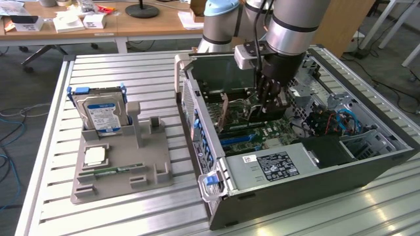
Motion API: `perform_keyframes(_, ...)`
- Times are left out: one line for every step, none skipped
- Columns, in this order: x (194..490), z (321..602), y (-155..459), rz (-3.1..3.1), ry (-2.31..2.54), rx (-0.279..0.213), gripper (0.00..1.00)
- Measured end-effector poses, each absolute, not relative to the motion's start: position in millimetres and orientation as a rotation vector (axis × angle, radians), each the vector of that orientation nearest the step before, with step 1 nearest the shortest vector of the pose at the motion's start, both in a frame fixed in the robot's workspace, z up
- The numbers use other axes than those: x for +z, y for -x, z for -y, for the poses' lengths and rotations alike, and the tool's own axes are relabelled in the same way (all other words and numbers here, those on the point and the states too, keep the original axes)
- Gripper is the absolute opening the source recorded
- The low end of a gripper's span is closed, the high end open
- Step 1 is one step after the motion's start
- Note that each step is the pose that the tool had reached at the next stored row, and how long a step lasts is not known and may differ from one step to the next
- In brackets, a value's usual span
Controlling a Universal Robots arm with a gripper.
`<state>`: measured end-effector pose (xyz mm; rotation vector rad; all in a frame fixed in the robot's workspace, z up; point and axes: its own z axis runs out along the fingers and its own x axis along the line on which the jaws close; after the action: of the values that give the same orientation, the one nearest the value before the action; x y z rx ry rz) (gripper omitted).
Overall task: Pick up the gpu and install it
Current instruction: 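Insert the gpu into the slot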
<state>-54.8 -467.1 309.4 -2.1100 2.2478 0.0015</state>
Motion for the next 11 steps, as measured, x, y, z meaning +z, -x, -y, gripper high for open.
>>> perform_keyframes(309, 467, 55, -2.248, 2.110, 0.001, 0.26)
perform_keyframes(308, 467, 55, -2.248, 2.110, 0.001, 0.26)
perform_keyframes(306, 467, 55, -2.248, 2.110, 0.002, 0.26)
perform_keyframes(305, 467, 55, -2.248, 2.110, 0.002, 0.26)
perform_keyframes(304, 467, 55, -2.248, 2.110, 0.001, 0.26)
perform_keyframes(303, 467, 55, -2.248, 2.110, 0.001, 0.26)
perform_keyframes(301, 467, 55, -2.248, 2.110, 0.001, 0.26)
perform_keyframes(300, 467, 55, -2.248, 2.110, 0.001, 0.26)
perform_keyframes(299, 467, 55, -2.248, 2.110, 0.002, 0.26)
perform_keyframes(298, 467, 55, -2.248, 2.110, 0.001, 0.26)
perform_keyframes(296, 467, 55, -2.248, 2.110, 0.001, 0.26)
